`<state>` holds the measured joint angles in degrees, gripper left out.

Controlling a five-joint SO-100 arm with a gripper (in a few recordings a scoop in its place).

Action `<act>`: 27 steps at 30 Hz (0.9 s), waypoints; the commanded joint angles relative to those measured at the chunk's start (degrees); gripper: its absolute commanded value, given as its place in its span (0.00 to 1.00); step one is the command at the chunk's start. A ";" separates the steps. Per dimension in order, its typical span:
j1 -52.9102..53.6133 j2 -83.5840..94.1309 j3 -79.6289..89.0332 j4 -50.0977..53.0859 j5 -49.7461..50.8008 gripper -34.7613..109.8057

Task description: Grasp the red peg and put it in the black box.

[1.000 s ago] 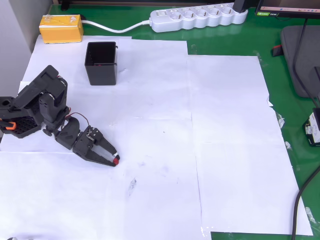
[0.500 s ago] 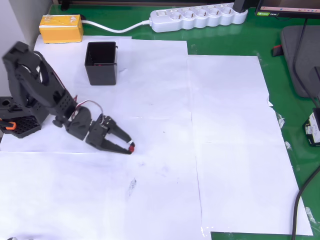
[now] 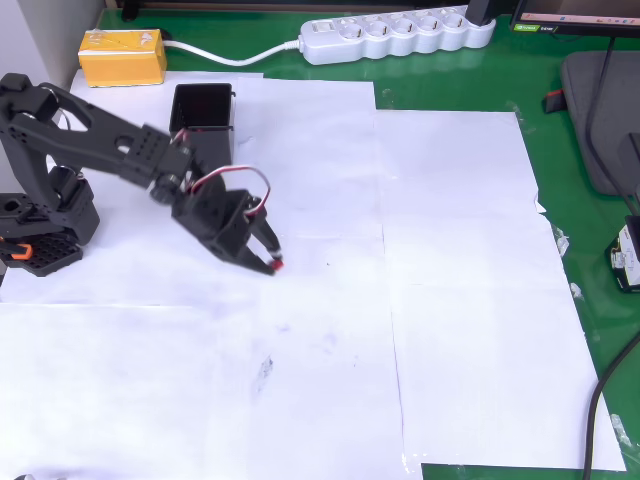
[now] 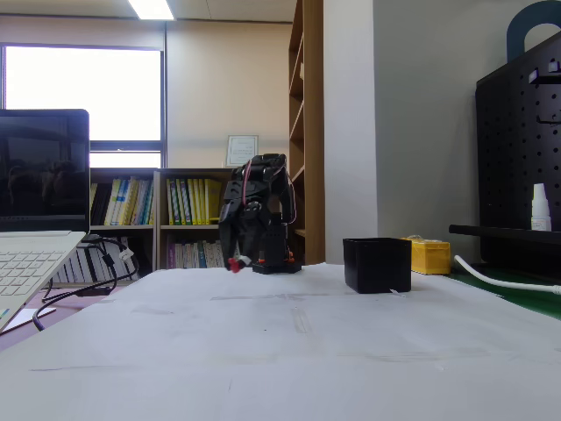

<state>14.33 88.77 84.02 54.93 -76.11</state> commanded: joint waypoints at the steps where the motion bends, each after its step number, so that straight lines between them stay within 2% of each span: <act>1: -2.46 -2.64 13.71 18.28 3.43 0.24; 11: -19.78 0.26 22.24 45.00 14.33 0.24; 19: -34.63 2.64 21.88 42.54 25.93 0.24; 27: -44.38 5.54 27.86 41.66 31.29 0.24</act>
<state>-26.98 93.08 105.29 95.89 -45.79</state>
